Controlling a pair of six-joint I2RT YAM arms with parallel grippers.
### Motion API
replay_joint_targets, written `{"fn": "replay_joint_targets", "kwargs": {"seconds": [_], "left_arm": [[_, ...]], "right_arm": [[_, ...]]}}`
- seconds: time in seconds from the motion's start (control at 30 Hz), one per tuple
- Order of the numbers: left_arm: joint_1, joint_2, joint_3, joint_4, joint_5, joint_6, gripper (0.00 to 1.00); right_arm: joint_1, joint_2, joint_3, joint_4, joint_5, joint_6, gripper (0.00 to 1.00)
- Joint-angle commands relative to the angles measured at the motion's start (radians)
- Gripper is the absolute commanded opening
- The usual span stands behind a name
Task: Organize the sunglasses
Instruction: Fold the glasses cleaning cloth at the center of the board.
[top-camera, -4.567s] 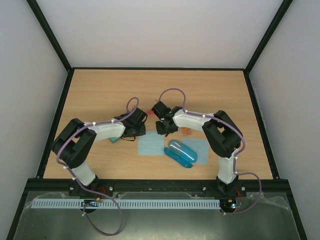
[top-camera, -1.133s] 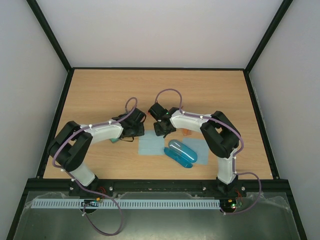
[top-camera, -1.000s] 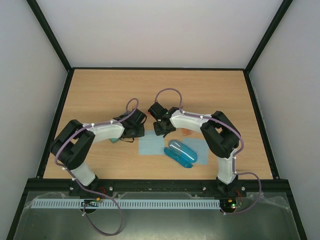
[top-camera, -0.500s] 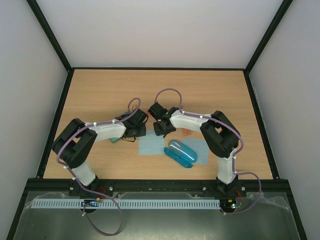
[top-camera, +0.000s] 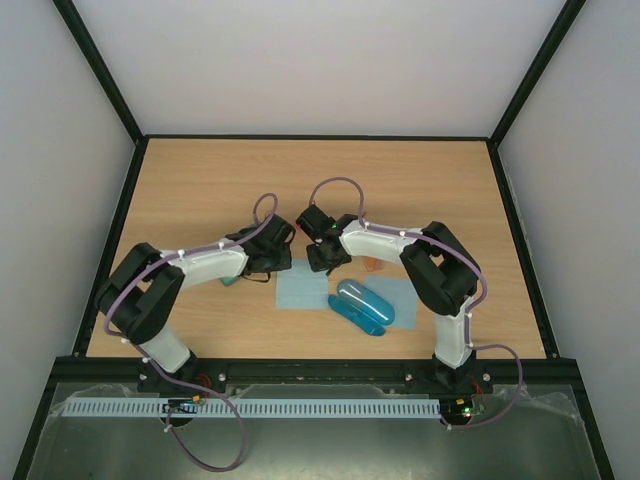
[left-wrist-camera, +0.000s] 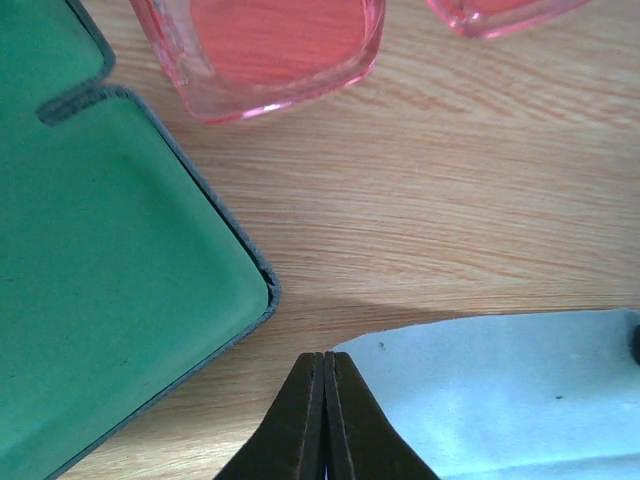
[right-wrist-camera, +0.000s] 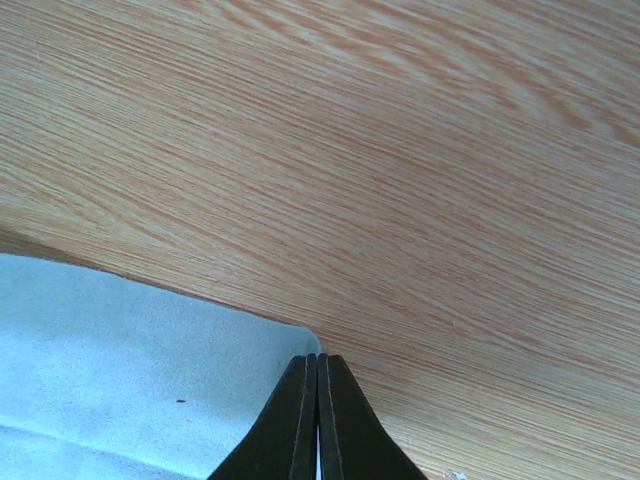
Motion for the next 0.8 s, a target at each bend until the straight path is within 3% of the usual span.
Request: {"fn": "replay_joint_targets", "kwargs": {"seconds": [0.0,0.77], "left_arm": [[-0.004,-0.051,0.002,-0.030,-0.026,-0.011,0.02],[0.006,-0.105,-0.001,-0.028,-0.053,-0.015,0.02]], "right_arm": [[0.006,-0.022,0.007,-0.042,0.000,-0.011,0.01],[0.006,-0.076,0.046,-0.056,0.019,-0.029,0.01]]}}
